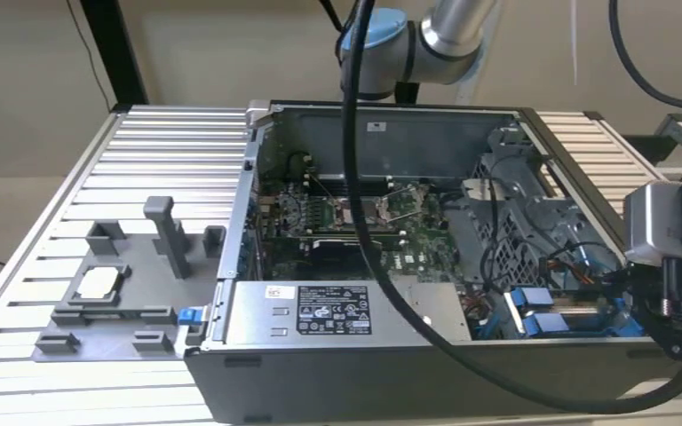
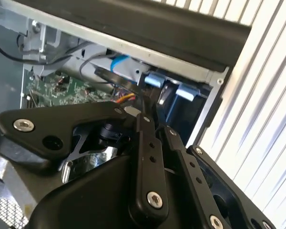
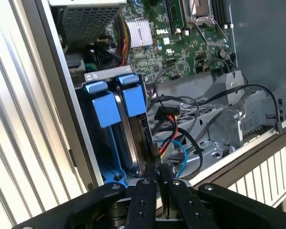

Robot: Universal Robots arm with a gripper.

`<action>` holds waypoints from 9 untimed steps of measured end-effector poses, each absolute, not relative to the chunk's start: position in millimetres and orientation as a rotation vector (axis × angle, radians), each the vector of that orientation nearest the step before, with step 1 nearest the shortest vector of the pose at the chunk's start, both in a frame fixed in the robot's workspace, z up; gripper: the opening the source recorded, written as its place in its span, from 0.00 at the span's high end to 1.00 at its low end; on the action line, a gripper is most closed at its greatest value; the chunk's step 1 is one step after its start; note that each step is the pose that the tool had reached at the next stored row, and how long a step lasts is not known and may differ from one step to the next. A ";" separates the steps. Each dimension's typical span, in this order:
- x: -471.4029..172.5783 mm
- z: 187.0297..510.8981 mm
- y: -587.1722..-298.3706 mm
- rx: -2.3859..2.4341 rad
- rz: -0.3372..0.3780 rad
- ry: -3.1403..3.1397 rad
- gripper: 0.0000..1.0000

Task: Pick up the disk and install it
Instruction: 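Insert the second disk wire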

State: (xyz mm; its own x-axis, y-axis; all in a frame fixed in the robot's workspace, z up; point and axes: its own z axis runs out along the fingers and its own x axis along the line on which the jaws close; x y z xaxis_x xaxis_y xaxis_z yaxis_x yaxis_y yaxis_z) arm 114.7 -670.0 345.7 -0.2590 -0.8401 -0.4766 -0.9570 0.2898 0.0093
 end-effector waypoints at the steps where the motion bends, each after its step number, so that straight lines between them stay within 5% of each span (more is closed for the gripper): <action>1: 110.3 346.0 -669.9 -1.617 0.420 2.184 1.00; 9: 87.7 346.1 -668.9 -1.659 0.329 2.225 1.00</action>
State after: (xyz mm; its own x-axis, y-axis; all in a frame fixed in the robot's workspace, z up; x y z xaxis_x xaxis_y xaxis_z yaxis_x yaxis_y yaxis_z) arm 87.7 -668.9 346.1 -0.2567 -0.8768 -0.4065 -0.9570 0.2895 -0.0202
